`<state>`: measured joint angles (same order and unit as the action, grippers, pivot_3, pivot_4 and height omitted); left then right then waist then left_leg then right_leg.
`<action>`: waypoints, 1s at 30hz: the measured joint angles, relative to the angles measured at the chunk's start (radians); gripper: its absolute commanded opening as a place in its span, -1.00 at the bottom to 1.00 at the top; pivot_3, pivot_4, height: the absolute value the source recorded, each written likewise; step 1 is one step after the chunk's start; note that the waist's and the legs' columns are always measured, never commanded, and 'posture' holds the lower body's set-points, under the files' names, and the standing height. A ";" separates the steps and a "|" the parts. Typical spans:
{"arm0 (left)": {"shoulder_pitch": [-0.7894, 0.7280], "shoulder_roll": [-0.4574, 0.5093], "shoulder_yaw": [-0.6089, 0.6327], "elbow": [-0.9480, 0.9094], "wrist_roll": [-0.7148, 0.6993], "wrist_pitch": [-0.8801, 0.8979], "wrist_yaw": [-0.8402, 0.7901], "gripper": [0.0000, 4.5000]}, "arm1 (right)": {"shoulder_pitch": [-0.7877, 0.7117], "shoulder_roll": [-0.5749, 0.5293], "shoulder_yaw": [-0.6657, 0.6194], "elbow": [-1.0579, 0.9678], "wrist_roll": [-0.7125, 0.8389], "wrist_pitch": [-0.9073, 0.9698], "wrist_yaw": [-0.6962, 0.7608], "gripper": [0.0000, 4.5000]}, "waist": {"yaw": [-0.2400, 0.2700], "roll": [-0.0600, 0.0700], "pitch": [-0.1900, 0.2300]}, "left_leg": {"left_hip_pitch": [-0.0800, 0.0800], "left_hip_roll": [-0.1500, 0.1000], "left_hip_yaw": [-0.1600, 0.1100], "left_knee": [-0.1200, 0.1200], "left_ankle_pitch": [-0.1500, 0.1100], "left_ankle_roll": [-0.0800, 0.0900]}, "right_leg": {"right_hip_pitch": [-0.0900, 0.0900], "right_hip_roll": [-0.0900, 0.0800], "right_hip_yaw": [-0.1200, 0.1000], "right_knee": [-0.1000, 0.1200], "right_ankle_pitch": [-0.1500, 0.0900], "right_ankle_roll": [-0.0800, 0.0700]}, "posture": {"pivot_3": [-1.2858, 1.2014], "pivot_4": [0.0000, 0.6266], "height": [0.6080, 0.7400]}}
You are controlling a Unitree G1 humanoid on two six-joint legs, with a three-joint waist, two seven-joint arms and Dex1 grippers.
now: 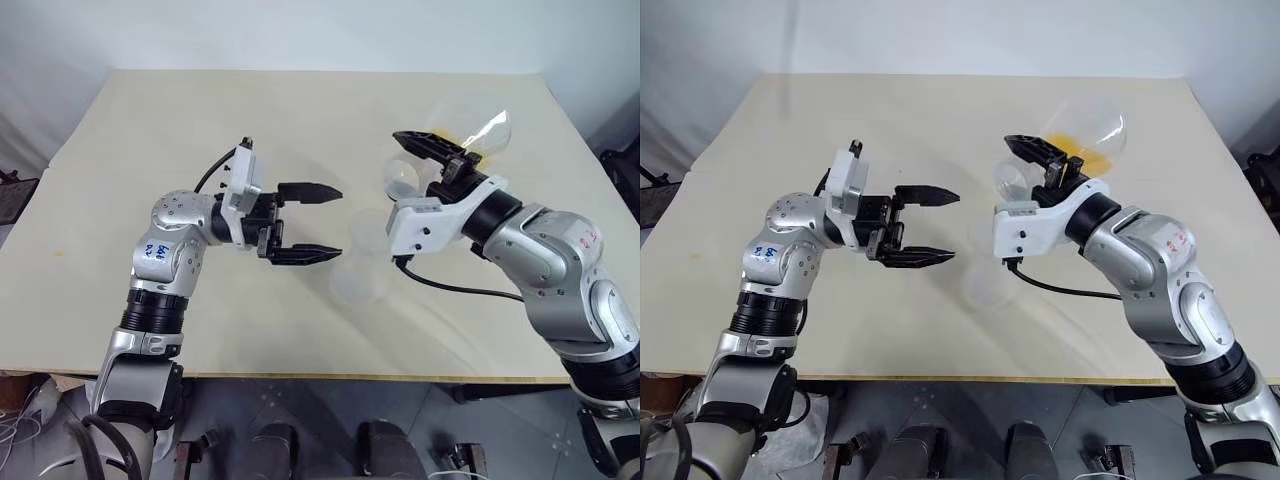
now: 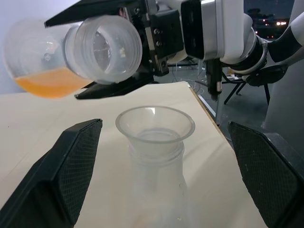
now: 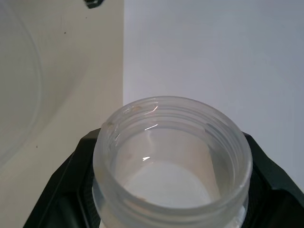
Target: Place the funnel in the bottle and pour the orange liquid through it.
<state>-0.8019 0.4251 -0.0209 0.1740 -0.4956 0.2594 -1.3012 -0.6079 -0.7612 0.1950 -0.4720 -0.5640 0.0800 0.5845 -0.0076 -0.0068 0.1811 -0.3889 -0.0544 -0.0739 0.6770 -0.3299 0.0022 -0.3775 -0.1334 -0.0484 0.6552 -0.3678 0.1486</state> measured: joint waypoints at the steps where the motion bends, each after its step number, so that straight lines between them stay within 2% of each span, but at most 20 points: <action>1: 0.000 -0.001 0.000 -0.003 -0.001 0.001 0.001 1.00 | 0.000 0.001 0.000 0.005 -0.009 -0.008 0.000 0.26 | 0.000 0.000 0.000 | 0.000 0.000 0.000 0.000 0.000 0.000 | 0.000 0.000 0.000 0.000 0.000 0.000 | 0.03 -0.52 1.00; 30: 0.021 -0.010 0.000 -0.006 -0.003 0.015 0.011 1.00 | 0.066 0.038 -0.003 0.016 -0.160 -0.129 -0.041 0.26 | 0.000 0.000 0.000 | 0.000 -0.001 0.000 0.000 0.000 0.000 | 0.000 0.000 0.000 0.001 0.000 0.000 | 0.03 -0.52 1.00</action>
<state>-0.7808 0.4146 -0.0210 0.1684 -0.4990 0.2748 -1.2904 -0.5420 -0.7234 0.1920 -0.4560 -0.7239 -0.0489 0.5439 -0.0078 -0.0067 0.1810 -0.3888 -0.0554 -0.0740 0.6774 -0.3299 0.0022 -0.3776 -0.1334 -0.0484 0.6565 -0.3678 0.1486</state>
